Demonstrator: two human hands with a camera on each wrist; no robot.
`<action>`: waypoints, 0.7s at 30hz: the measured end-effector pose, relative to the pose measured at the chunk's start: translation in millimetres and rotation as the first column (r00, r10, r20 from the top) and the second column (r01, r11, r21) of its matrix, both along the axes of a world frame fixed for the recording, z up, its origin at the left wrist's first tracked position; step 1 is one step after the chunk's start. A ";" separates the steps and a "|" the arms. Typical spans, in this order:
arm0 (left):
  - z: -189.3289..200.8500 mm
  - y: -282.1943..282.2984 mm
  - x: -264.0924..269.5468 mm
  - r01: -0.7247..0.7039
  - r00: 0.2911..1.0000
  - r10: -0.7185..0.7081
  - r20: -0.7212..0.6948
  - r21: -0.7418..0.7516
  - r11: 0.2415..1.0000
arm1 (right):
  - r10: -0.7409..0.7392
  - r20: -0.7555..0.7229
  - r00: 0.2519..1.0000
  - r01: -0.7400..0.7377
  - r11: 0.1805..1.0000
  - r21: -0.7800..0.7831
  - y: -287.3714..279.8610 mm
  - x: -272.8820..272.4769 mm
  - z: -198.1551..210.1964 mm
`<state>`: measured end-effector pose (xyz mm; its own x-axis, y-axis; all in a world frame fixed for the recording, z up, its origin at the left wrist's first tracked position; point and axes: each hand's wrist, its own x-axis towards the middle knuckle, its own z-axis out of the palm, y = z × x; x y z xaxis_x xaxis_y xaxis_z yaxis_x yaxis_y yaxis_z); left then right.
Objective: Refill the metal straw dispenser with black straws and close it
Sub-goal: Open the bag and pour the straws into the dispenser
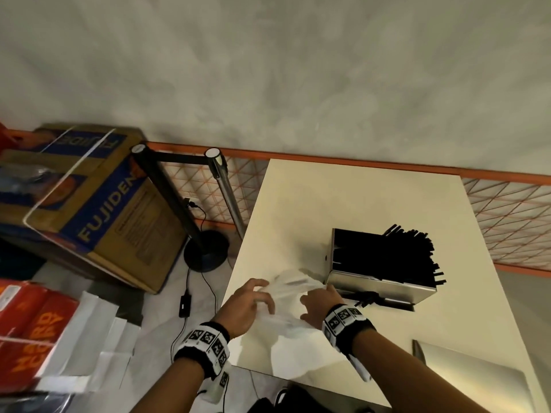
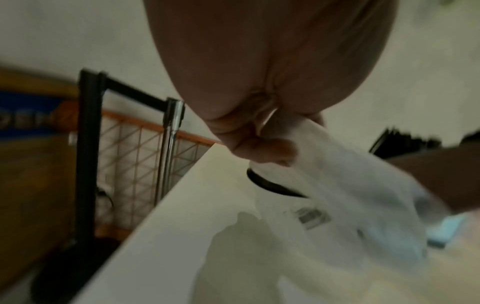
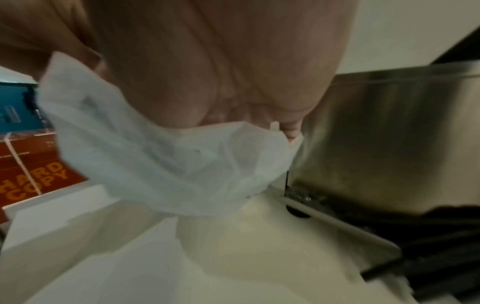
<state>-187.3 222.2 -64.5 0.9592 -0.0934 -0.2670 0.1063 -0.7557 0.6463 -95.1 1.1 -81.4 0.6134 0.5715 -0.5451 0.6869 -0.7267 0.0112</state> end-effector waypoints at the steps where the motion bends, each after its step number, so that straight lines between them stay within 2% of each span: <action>1: -5.6 6.2 -0.7 0.001 1.000 0.001 -0.024 0.109 0.994 | 0.019 0.012 1.000 -0.019 1.000 -0.008 -1.8 -3.1 -4.1; 5: -22.0 18.9 -7.2 -0.094 0.972 0.152 -0.178 0.302 0.949 | 0.062 -0.001 0.998 -0.062 0.998 -0.016 -2.1 -22.6 -13.4; 12: -32.1 3.1 -12.1 -0.069 0.933 0.215 -0.287 0.444 0.894 | 0.024 -0.059 0.998 -0.020 0.997 0.076 5.2 -41.0 -29.2; 21: -35.2 12.9 -13.9 -0.016 0.885 0.218 -0.411 0.442 0.897 | -0.148 -0.181 0.972 0.172 0.978 0.121 1.0 -42.7 -50.5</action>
<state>-201.2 235.1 -99.7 0.7265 0.2282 -0.6482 0.4069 -0.9030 0.1382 -137.8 2.1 -131.9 0.6077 0.5488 -0.5740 0.5447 -0.8140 -0.2017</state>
